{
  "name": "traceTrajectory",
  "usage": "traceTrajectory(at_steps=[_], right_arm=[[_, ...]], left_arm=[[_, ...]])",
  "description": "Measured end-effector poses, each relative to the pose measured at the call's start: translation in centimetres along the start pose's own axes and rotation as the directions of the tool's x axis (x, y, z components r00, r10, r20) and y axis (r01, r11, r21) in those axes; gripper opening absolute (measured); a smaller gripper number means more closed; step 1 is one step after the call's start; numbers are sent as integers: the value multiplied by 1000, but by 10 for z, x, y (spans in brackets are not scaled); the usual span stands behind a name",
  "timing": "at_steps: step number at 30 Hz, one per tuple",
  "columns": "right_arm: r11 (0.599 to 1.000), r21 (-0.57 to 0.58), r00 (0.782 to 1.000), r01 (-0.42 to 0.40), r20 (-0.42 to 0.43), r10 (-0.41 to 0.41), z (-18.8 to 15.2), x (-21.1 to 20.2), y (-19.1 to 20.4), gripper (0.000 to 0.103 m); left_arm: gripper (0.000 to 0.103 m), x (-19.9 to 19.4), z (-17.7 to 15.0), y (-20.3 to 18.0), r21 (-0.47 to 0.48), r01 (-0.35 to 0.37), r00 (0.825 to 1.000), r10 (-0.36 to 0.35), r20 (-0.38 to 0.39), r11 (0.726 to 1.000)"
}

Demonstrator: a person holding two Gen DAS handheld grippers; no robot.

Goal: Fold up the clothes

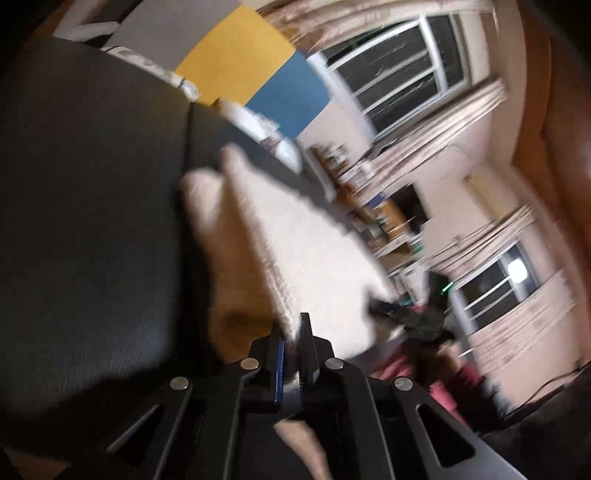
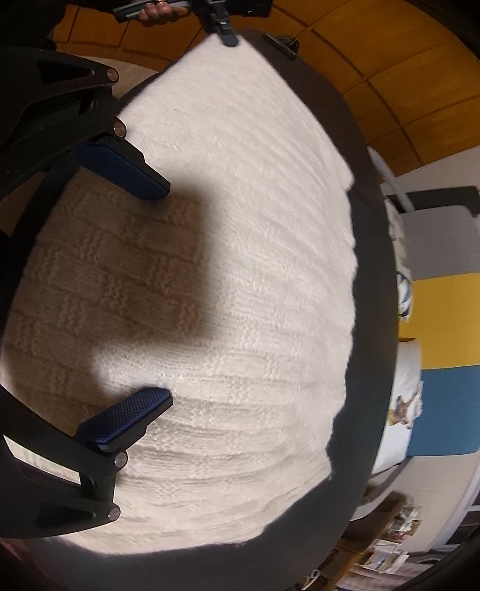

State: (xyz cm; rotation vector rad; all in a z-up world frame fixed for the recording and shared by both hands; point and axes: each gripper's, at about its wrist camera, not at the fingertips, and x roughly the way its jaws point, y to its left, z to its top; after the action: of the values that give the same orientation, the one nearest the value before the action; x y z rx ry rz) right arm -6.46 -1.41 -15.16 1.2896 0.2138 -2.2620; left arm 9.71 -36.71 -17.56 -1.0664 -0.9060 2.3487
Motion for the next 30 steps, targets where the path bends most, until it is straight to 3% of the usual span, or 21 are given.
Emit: traceTrajectory(at_steps=[2,4,8,11,12,13,14,17,22,24,26,28,30], right_arm=[[1000,-11,1000,7,23,-7,-3,2,-1,103],[1000,-21,999,14,47,-13,-5,4,-3,103],[999,-29,996,34,86,-31,-11,3,-1,103],[999,-25,989,34,144,-30,-18,-1,-3,103],[999,-21,986,35,166,-31,-20,-2,-4,103],[999,-17,982,38,185,-35,-24,-3,-4,103],[999,-13,978,43,203,-39,-28,-5,-3,103],[998,4,970,62,237,-61,-32,-7,-1,103],[990,50,961,134,238,-142,-36,-4,9,103],[986,53,960,155,228,-163,-35,-4,12,103],[987,55,964,149,212,-158,-33,-4,10,103],[990,48,976,129,171,-136,-26,-7,5,103],[993,51,984,102,141,-108,-21,-11,0,103]], left_arm=[[6,9,-11,2,-29,6,1000,-7,-28,1000],[23,8,-8,4,-98,63,998,-63,-3,993],[32,10,12,7,-193,148,989,-140,55,970],[32,26,23,5,-212,108,994,-107,19,971],[25,30,23,1,-191,71,997,-72,1,979],[10,36,23,-5,-152,31,999,-34,-16,988],[7,42,22,-11,-110,-8,999,4,-32,994],[7,55,28,-20,-50,-85,995,82,-49,995],[7,65,56,-22,-32,-191,981,189,-49,981],[6,62,59,-34,16,-186,981,186,-46,982],[6,41,54,-52,74,-91,996,92,-4,993],[6,29,45,-63,133,-83,997,82,9,988],[7,29,33,-59,143,-96,994,101,-30,985]])
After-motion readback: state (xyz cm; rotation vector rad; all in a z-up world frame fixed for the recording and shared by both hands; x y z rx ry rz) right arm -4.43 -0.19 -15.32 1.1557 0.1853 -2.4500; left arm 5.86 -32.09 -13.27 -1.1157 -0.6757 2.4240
